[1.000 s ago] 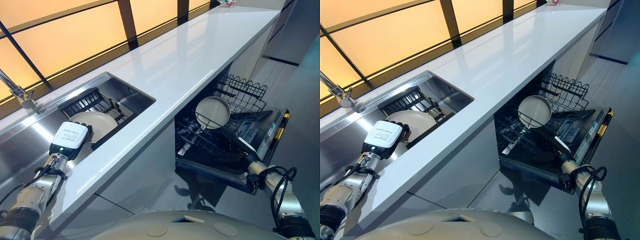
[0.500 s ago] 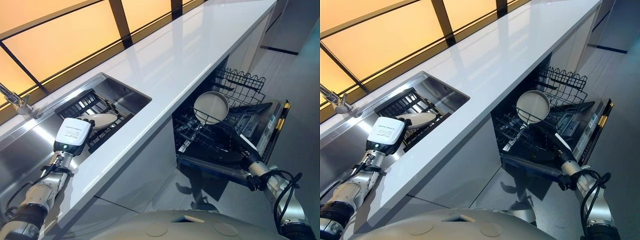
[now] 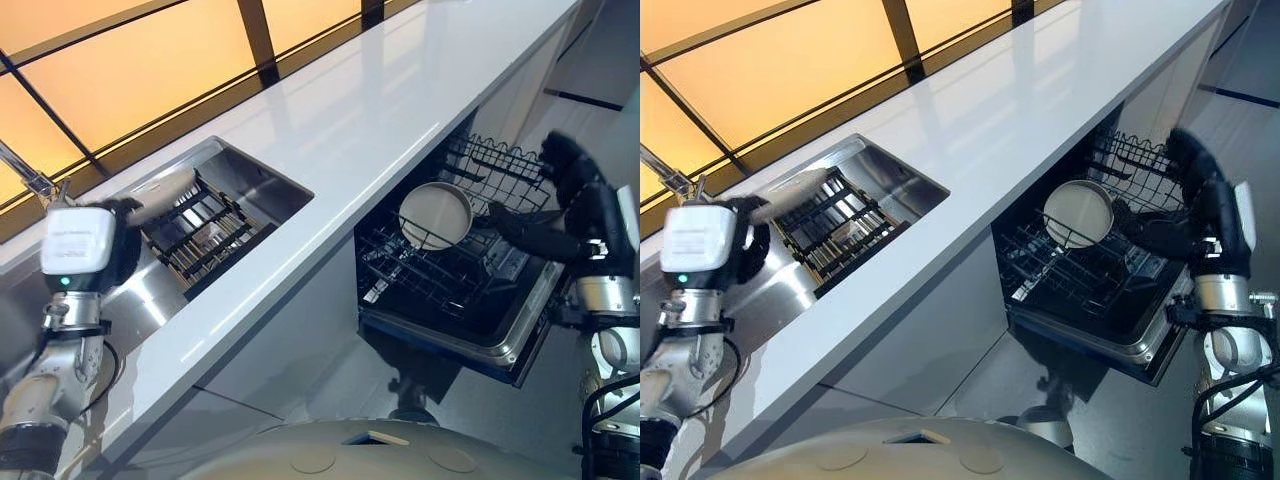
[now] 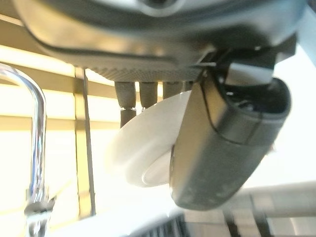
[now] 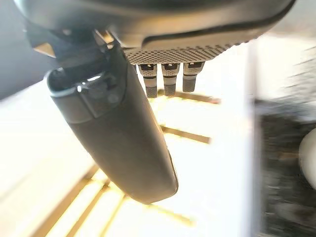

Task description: Pick up plates and place into dishwasher.

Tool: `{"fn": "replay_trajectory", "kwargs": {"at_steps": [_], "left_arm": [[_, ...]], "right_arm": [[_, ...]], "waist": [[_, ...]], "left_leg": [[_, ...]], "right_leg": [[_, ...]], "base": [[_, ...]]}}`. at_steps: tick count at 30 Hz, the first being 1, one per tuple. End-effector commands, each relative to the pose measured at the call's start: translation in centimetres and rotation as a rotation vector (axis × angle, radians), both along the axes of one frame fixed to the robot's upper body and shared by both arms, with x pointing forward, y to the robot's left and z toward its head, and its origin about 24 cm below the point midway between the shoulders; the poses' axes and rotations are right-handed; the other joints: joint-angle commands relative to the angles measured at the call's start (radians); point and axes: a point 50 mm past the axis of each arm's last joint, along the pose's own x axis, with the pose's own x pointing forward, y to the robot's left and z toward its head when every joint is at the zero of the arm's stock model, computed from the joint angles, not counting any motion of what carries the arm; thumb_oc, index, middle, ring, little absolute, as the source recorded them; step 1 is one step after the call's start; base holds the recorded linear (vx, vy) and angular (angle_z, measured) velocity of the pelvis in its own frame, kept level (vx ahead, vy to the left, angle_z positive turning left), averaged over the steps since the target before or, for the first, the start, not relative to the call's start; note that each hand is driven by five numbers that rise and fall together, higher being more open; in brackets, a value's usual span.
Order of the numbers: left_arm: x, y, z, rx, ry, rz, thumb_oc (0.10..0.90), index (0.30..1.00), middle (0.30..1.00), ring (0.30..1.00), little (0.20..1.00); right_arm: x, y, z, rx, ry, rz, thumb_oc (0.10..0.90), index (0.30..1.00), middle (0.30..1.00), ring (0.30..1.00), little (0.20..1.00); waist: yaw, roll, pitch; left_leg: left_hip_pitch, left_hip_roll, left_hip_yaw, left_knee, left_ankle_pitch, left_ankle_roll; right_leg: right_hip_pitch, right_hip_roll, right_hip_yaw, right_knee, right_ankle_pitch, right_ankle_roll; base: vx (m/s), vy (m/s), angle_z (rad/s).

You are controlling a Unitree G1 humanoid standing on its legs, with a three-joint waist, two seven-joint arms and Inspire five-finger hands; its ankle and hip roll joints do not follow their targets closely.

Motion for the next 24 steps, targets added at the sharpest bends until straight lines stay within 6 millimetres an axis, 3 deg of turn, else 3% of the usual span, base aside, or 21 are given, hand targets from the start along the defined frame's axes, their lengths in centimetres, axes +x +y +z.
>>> {"fn": "replay_trajectory", "kwargs": {"at_steps": [1, 5, 9, 14, 24], "left_arm": [[1.5, -0.5, 8.5, -0.014, -0.43, -0.113, 0.1, 0.3, 0.3, 0.3, 0.2], [1.2, -2.8, 10.1, -0.067, -0.487, -0.264, 0.1, 0.3, 0.3, 0.3, 0.2], [1.7, -6.5, 11.4, -0.195, -0.451, -0.571, 0.1, 0.3, 0.3, 0.3, 0.2], [2.5, -10.2, 11.8, -0.328, -0.339, -0.841, 0.1, 0.3, 0.3, 0.3, 0.2], [3.3, -14.5, 10.8, -0.394, -0.102, -1.087, 0.1, 0.3, 0.3, 0.3, 0.2]], "right_arm": [[0.9, 2.9, 6.3, -0.19, -0.259, 0.243, 0.8, 0.9, 0.9, 0.9, 0.9], [1.8, 4.5, 6.0, -0.279, -0.117, 0.42, 0.8, 0.9, 0.9, 0.9, 0.9], [3.5, 6.8, 6.0, -0.383, -0.026, 0.573, 0.8, 0.9, 0.9, 0.9, 0.9], [4.4, 9.5, 6.5, -0.455, -0.078, 0.658, 0.8, 0.9, 0.9, 0.9, 0.9], [4.9, 12.4, 6.3, -0.487, -0.119, 0.746, 0.8, 0.9, 0.9, 0.9, 0.9]], "waist": [[0.026, -0.037, -0.046], [0.043, -0.06, -0.046], [0.07, -0.083, -0.05], [0.086, -0.096, -0.043], [0.096, -0.102, -0.051]], "left_leg": [[-0.023, -0.062, -0.053, 0.031, -0.084, 0.004], [-0.02, -0.057, -0.073, 0.019, -0.079, 0.001], [-0.019, -0.053, -0.094, 0.01, -0.074, -0.001], [-0.016, -0.049, -0.108, 0.009, -0.074, 0.0], [-0.01, -0.043, -0.11, 0.006, -0.079, 0.0]], "right_leg": [[-0.039, 0.049, -0.033, 0.037, 0.004, -0.013], [-0.033, 0.059, -0.036, 0.036, -0.004, -0.025], [-0.021, 0.069, -0.049, 0.021, 0.001, -0.031], [-0.016, 0.076, -0.057, 0.024, 0.005, -0.029], [-0.007, 0.085, -0.063, 0.017, 0.014, -0.021]], "base": [[0.0, -0.014, 0.08], [0.0, -0.048, 0.15], [0.01, -0.084, 0.17], [0.0, -0.08, 0.1], [-0.01, -0.077, 0.05]]}}
